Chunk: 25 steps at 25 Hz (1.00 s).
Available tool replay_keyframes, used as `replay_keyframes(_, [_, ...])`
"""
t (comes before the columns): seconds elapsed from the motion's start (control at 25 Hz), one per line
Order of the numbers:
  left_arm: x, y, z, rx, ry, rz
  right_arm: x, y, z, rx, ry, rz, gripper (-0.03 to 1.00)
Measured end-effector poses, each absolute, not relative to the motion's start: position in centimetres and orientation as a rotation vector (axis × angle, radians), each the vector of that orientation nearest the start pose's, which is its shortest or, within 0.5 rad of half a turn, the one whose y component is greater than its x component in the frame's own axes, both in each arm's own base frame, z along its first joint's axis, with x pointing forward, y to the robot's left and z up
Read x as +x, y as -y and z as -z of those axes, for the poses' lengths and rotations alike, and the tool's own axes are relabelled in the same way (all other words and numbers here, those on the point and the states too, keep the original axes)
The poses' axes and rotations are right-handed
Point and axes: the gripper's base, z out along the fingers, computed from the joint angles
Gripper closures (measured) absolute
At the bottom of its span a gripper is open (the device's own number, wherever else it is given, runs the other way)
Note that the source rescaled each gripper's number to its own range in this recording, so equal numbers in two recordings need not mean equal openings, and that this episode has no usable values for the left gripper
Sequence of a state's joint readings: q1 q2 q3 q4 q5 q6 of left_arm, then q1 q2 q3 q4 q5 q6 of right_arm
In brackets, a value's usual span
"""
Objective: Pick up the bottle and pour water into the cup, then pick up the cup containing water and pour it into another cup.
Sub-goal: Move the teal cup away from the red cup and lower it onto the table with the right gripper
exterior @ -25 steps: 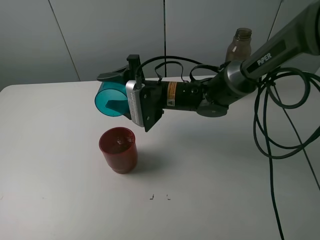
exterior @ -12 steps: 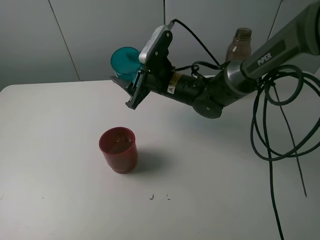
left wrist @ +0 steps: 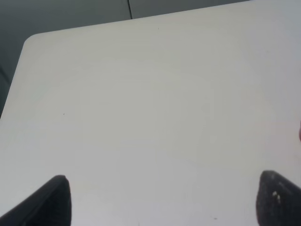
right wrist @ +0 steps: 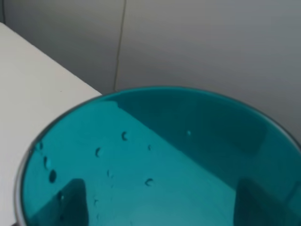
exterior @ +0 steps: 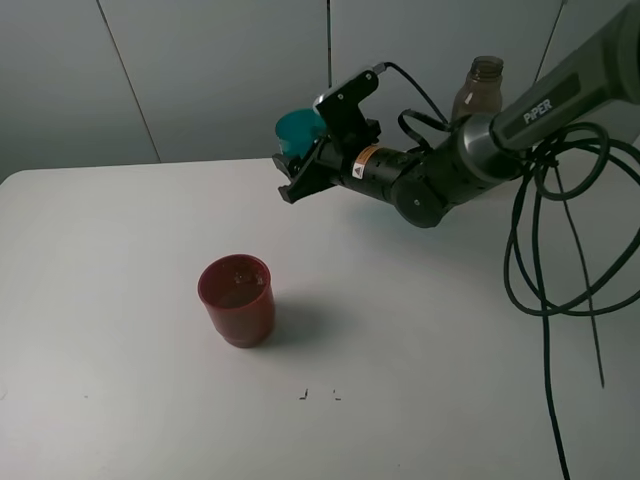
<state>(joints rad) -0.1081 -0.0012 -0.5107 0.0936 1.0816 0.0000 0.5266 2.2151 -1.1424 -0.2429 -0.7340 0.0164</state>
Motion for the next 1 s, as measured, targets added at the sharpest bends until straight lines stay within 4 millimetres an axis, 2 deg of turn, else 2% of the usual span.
replay_keyframes(0.12, [-0.7,-0.8,-27.9,0.105,-2.047,-0.045,38.3,-22.5,-10.2,-0.643,-1.745,-0.422,0.9])
replay_keyframes(0.24, [-0.7,-0.8,-27.9,0.105,-2.047,-0.045,38.6,-22.0,-9.0,-0.62,-1.769,-0.425,0.9])
replay_keyframes(0.52, [-0.7,-0.8,-27.9,0.105,-2.047,-0.045,39.5,-22.1,-5.8,-0.62,-1.817,-0.419,0.9])
replay_keyframes(0.76, [-0.7,-0.8,-27.9,0.105,-2.047,-0.045,41.3,-22.3,-4.7,-0.559,-1.831,-0.415,0.9])
replay_keyframes(1.0, [-0.7,-0.8,-27.9,0.105,-2.047,-0.045,41.7,-22.3,-3.8,-0.525,-1.861,-0.417,0.9])
